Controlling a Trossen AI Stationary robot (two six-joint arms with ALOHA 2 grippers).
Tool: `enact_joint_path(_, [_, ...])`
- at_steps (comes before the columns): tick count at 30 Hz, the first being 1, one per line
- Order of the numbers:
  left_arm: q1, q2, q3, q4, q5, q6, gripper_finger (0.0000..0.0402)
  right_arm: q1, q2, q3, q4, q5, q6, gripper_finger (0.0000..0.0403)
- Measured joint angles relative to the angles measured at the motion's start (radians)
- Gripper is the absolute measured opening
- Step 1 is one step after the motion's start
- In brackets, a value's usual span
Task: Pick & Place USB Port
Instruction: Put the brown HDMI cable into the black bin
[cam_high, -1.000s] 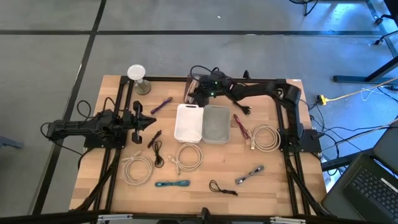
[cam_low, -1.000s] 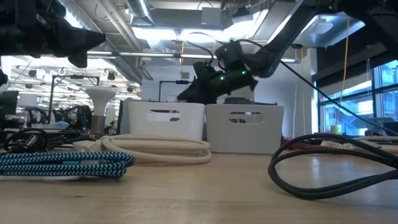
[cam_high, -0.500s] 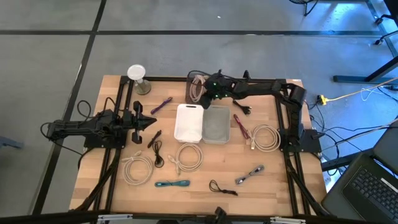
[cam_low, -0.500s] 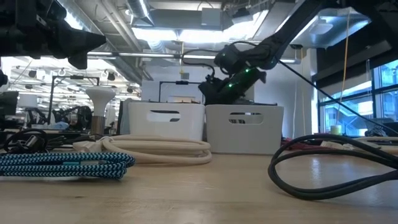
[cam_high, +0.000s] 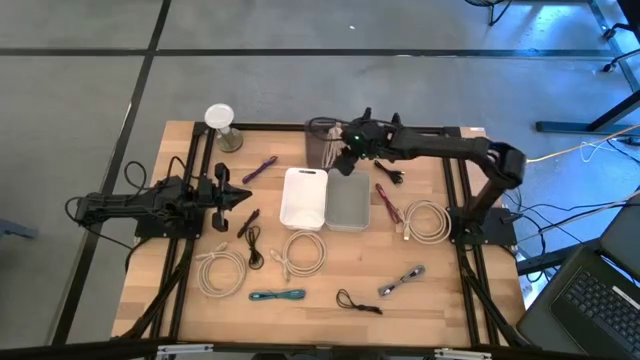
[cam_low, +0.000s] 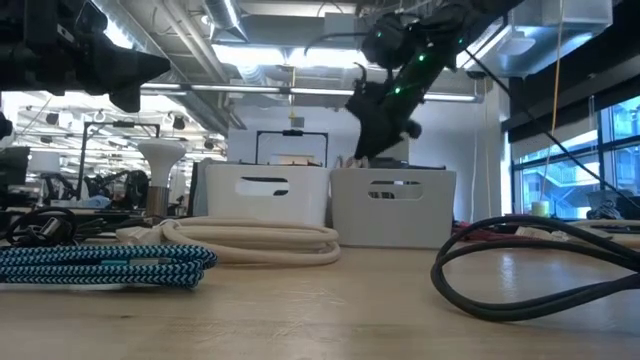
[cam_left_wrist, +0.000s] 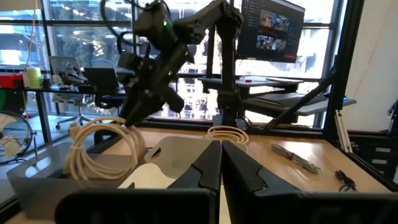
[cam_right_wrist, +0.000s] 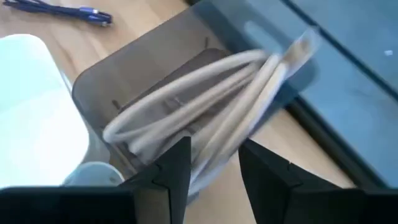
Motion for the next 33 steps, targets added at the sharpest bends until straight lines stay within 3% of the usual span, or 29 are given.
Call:
enact_joint_path(13, [0.000,0.000,0.000,0.000,0.017,-0.001,0.0004,0.018,-0.036,0.000,0.024,0.003,-0.051,0.0136])
enact_joint_path(17, [0.000,0.000,0.000,0.000,0.020,-0.001,0.0004,0.065,-0.036,0.000,0.061,-0.134,-0.095,0.0136])
enact_joint_path(20, [0.000,0.000,0.000,0.000,0.020,-0.001,0.0004,0.132,-0.036,0.000,0.127,-0.271,-0.119,0.0136])
enact_joint_path(24, [0.000,0.000,0.000,0.001,0.020,-0.001,0.0004,0.256,-0.035,0.000,0.185,-0.380,-0.147,0.0136])
enact_joint_path(30, [0.000,0.000,0.000,0.001,0.020,0.000,0.0004,0.450,-0.035,0.000,0.285,-0.383,-0.179,0.0136])
enact_joint_path(33, [0.000,0.000,0.000,0.001,0.020,-0.001,0.0004,0.517,-0.035,0.000,0.267,-0.325,-0.141,0.0136])
